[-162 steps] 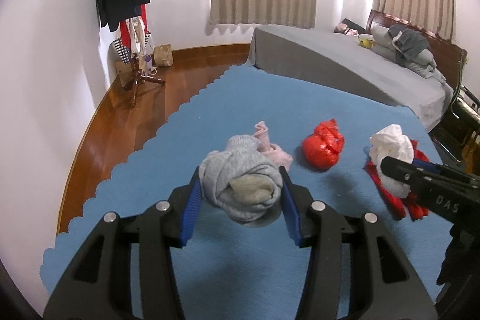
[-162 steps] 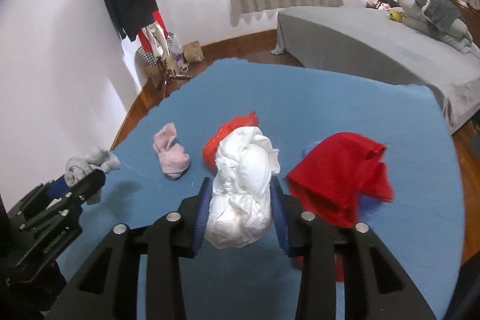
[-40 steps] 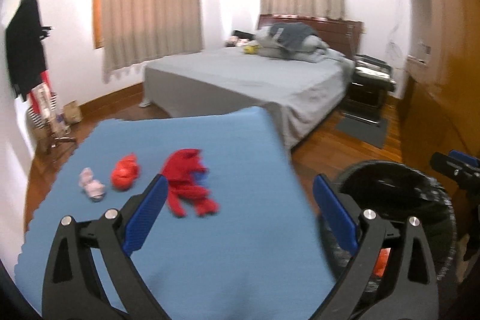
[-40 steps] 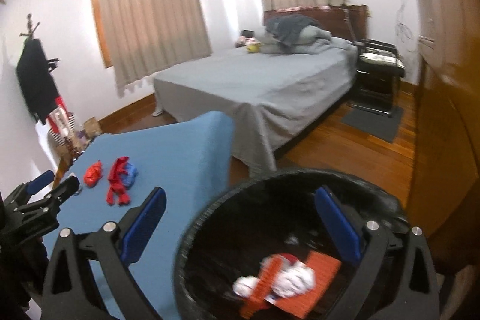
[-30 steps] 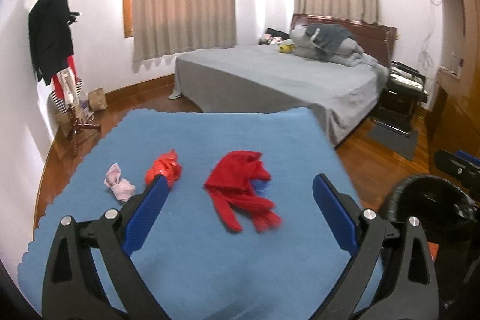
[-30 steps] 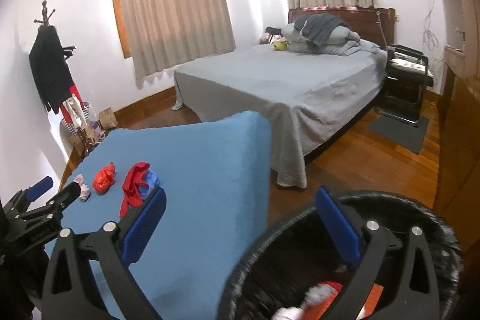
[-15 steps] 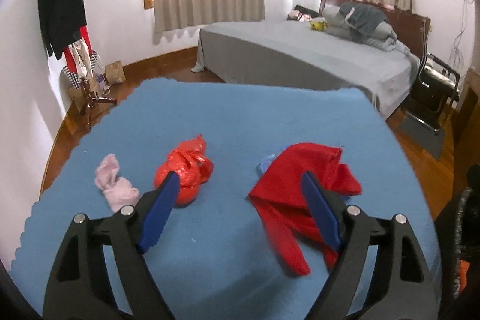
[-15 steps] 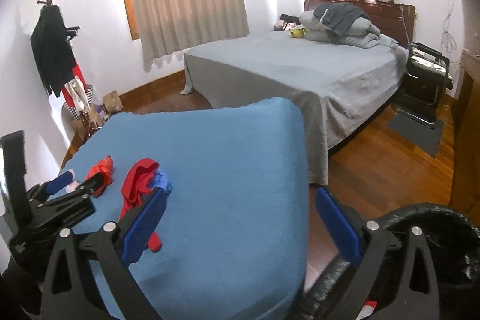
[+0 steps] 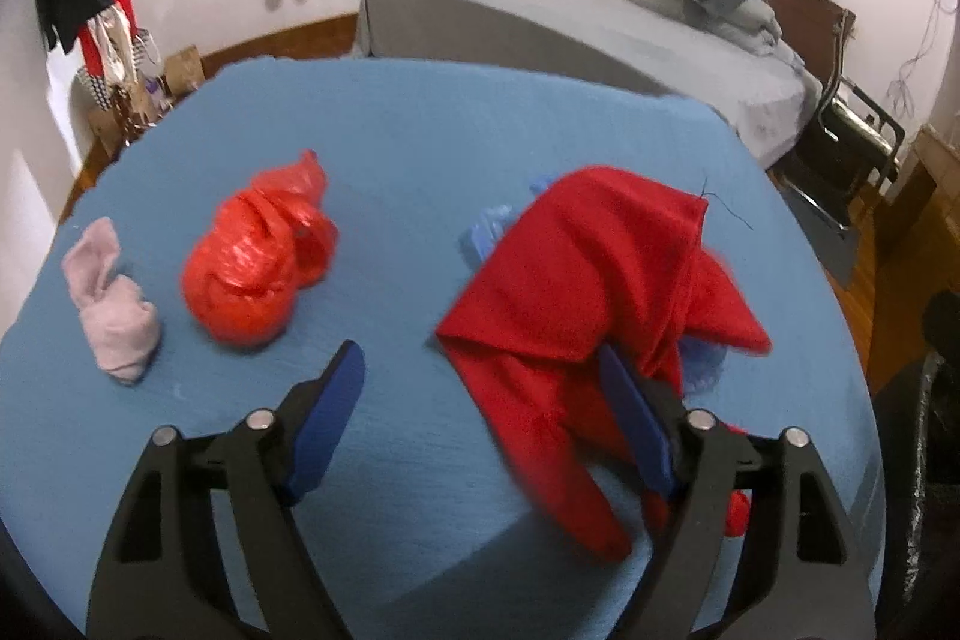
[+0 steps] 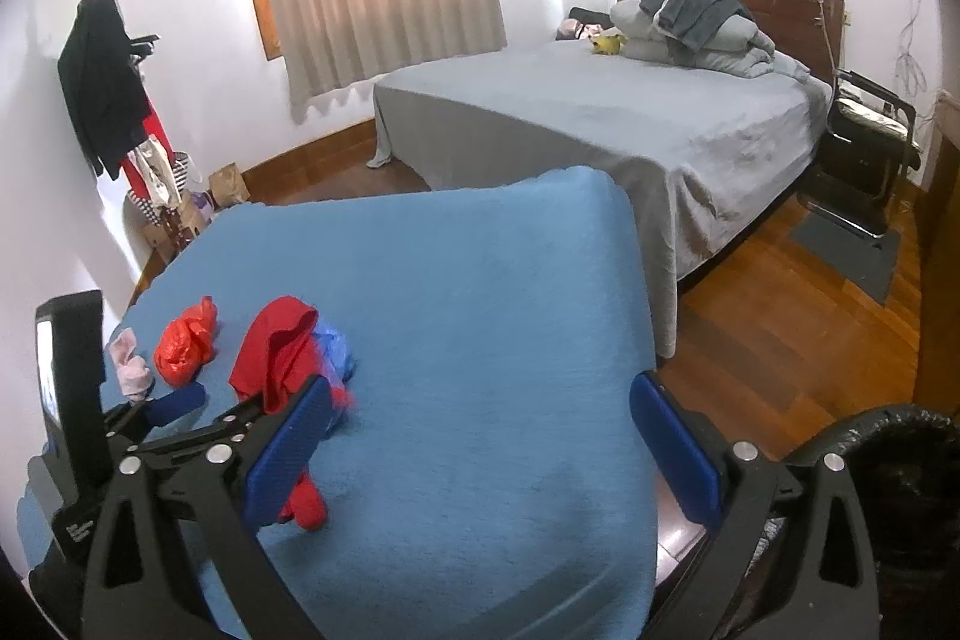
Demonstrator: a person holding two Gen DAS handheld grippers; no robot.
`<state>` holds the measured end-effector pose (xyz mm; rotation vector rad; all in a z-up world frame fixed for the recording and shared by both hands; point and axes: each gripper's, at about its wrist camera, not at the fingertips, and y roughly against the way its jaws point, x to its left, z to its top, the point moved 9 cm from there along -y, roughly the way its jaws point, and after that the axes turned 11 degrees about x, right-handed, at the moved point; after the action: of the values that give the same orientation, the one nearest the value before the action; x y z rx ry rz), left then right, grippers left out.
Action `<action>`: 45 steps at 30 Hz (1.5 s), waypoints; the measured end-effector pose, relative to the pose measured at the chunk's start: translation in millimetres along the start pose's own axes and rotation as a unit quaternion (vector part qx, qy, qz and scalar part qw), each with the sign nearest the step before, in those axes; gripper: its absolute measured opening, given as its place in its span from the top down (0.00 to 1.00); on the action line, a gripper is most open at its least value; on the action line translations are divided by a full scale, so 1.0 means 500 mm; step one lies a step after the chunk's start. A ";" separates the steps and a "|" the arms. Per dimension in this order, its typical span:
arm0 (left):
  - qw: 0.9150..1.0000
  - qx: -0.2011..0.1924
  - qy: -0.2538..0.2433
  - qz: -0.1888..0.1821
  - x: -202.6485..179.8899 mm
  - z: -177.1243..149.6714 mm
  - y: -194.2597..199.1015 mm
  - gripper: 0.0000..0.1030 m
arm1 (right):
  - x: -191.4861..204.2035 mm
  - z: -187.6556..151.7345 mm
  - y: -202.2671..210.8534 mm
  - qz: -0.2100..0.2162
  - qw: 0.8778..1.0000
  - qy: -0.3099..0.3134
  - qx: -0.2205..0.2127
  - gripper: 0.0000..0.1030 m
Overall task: Collect trash
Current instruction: 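Grasp the red cloth with the left gripper, then grasp the blue plastic bag with the right gripper while the left holds the red cloth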
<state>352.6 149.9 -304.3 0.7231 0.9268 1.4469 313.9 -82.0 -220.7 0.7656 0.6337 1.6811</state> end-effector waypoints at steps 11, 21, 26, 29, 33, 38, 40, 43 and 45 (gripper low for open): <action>0.998 -0.004 -0.028 -0.049 -0.039 -0.011 -0.002 0.96 | 0.012 -0.003 -0.001 0.004 1.000 0.003 0.003 0.05; 0.997 -0.069 -0.012 -0.039 -0.017 -0.001 0.098 0.97 | 0.025 0.001 0.011 0.004 1.000 0.009 -0.004 0.05; 0.996 -0.081 0.000 -0.027 0.020 -0.006 0.148 0.97 | 0.039 -0.004 0.011 0.007 1.000 0.013 -0.003 0.05; 0.998 -0.067 -0.009 -0.007 0.042 -0.019 0.147 0.97 | 0.049 -0.008 0.006 0.009 1.000 0.018 0.001 0.05; 0.999 -0.038 -0.010 0.000 0.069 -0.036 0.120 0.93 | 0.061 -0.016 -0.007 0.011 1.000 0.023 0.009 0.05; 0.999 -0.045 0.004 -0.002 0.095 -0.036 0.119 0.50 | 0.071 -0.022 -0.023 0.008 0.999 0.032 0.016 0.05; 0.999 -0.049 0.005 0.002 0.097 -0.026 0.116 0.45 | 0.071 -0.021 -0.028 0.006 0.999 0.034 0.018 0.05; 0.999 -0.041 0.005 0.006 0.094 -0.017 0.092 0.42 | 0.070 -0.017 -0.033 0.005 0.999 0.032 0.017 0.05; 0.999 -0.031 0.006 0.007 0.093 -0.014 0.074 0.42 | 0.075 -0.010 -0.037 0.003 0.999 0.033 0.016 0.05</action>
<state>323.7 196.3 -279.5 0.6771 0.8831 1.4865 315.4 -41.4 -231.9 0.7387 0.7058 1.7107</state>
